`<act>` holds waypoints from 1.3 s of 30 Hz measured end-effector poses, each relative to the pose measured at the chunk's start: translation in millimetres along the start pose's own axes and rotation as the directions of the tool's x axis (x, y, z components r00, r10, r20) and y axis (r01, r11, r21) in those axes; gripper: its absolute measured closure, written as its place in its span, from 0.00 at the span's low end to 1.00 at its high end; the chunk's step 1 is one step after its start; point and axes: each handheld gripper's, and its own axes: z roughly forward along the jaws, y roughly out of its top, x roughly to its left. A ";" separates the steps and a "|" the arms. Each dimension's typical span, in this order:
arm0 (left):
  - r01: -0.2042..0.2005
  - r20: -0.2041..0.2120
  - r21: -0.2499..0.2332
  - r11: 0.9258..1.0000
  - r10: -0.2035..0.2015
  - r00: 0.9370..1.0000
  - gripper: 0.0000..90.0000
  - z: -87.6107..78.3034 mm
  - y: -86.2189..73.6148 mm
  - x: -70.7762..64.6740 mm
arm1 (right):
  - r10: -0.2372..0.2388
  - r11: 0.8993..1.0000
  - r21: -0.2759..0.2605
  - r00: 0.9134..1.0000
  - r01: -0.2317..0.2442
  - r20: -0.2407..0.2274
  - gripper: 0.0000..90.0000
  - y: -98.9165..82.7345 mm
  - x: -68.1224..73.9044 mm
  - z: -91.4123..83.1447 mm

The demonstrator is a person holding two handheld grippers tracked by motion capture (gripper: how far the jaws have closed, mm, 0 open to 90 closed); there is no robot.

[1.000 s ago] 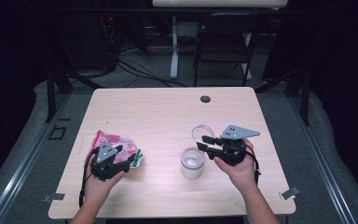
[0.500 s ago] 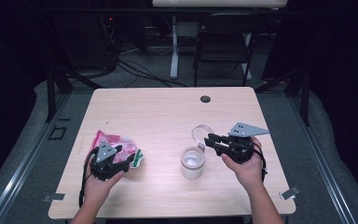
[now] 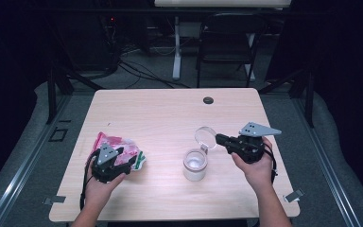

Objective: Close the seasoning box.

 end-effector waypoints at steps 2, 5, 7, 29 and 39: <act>0.002 -0.001 0.000 1.000 -0.002 1.000 0.43 0.1 -0.1 0.0 | 0.002 1.000 0.003 1.000 -0.002 0.009 1.00 -0.7 -1.5 -0.3; 0.000 -0.002 -0.001 1.000 0.000 1.000 0.44 -0.3 -0.1 0.3 | 0.007 1.000 0.015 1.000 -0.007 0.024 1.00 -2.4 -4.4 0.3; 0.001 -0.003 -0.002 1.000 -0.001 1.000 0.44 -0.7 -0.2 0.5 | 0.014 1.000 0.018 0.999 -0.015 0.037 1.00 -3.7 -6.6 0.3; 0.022 -0.043 0.000 1.000 -0.022 0.999 0.44 -13.4 -9.0 5.8 | 0.089 0.995 0.042 0.994 -0.092 0.066 1.00 -15.7 -33.9 19.2; 0.029 -0.037 0.002 1.000 -0.029 0.999 0.46 -14.8 -9.5 6.4 | 0.090 0.994 0.058 0.994 -0.094 0.056 1.00 -16.9 -34.8 26.1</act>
